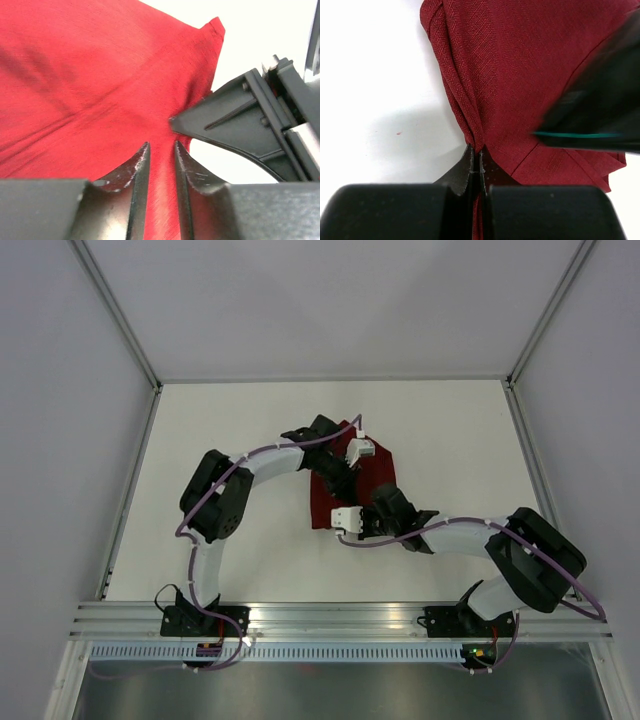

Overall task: Fold the napkin, place the utensils inside, and roll it up
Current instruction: Roll the napkin with the utensil

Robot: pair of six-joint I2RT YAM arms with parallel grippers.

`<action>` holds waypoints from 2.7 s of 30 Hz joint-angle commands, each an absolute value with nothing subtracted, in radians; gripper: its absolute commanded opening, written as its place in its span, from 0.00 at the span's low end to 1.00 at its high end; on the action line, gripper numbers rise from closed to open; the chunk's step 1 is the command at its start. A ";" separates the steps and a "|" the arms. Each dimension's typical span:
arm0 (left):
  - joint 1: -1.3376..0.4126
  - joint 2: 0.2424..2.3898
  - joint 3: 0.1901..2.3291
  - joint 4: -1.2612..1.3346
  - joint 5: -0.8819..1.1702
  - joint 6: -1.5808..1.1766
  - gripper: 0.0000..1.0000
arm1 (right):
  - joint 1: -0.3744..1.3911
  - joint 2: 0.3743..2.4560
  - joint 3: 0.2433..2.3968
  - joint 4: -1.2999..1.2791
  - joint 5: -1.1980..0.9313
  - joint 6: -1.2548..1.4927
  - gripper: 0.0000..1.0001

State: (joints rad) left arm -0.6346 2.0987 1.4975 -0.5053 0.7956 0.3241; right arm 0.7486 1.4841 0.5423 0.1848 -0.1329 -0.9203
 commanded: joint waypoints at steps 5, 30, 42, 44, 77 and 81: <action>-0.554 1.896 1.391 -0.142 0.649 0.037 0.32 | 0.713 1.463 0.601 0.029 -0.238 -0.861 0.01; -0.669 1.272 0.686 0.660 -0.081 0.164 0.28 | 0.423 1.963 1.328 -0.877 -0.716 -0.980 0.00; -1.015 1.342 0.574 0.877 -0.308 0.650 0.38 | 0.370 2.259 1.675 -1.212 -0.782 -1.042 0.00; -1.041 1.345 0.558 0.873 -0.307 0.669 0.38 | 0.364 2.286 1.704 -1.241 -0.788 -1.042 0.00; -1.103 1.845 0.712 0.750 -0.097 0.956 0.43 | 0.337 2.477 1.951 -1.451 -0.782 -0.989 0.00; -1.069 1.868 0.727 0.738 -0.075 0.956 0.43 | 0.339 2.485 1.956 -1.450 -0.782 -0.986 0.01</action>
State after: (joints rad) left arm -1.0908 1.8484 0.6910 0.7345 -0.1364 0.9352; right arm 0.3492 2.4474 1.9278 -1.4178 -0.8150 -0.9588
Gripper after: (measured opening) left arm 0.423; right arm 0.029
